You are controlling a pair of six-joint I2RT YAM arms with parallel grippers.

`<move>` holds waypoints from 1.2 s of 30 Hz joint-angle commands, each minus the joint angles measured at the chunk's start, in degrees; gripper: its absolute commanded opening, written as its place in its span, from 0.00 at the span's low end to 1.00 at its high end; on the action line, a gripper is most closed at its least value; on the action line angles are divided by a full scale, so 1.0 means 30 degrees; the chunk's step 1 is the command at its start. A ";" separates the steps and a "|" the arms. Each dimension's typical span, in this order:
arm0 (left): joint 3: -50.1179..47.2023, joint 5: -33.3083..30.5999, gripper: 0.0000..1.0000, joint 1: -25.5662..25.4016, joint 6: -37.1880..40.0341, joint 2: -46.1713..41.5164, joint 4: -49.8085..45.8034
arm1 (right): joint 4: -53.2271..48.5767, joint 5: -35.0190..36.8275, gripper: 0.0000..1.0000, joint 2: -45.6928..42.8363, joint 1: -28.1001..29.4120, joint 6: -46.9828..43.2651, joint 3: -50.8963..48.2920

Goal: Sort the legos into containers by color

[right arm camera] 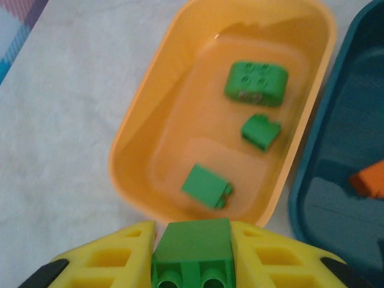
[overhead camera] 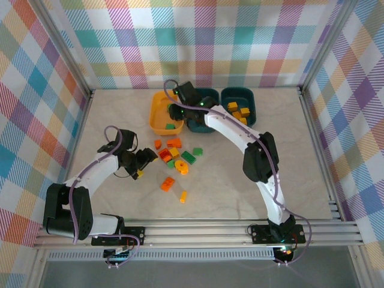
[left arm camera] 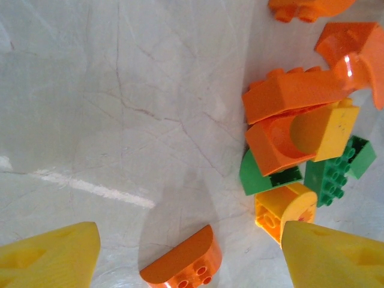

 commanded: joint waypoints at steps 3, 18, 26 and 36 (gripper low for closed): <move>-0.0862 0.0608 0.80 0.0146 0.0323 -0.0319 -0.0399 | -0.2353 -0.0920 0.32 0.3852 -0.0145 0.0150 0.4935; 0.0660 -0.0223 0.80 -0.1449 0.1838 -0.0042 -0.1054 | -0.2954 -0.1343 0.57 0.2531 -0.0348 -0.0839 0.6719; 0.2416 -0.4591 0.77 -0.5892 0.4065 0.1285 -0.3014 | 0.1973 -0.0432 0.64 -0.5181 -0.0766 -0.0326 -0.6208; 0.2714 -0.6487 0.71 -0.9380 0.5713 0.3498 -0.3198 | 0.3688 -0.0824 0.66 -0.9650 -0.2853 0.1505 -1.5456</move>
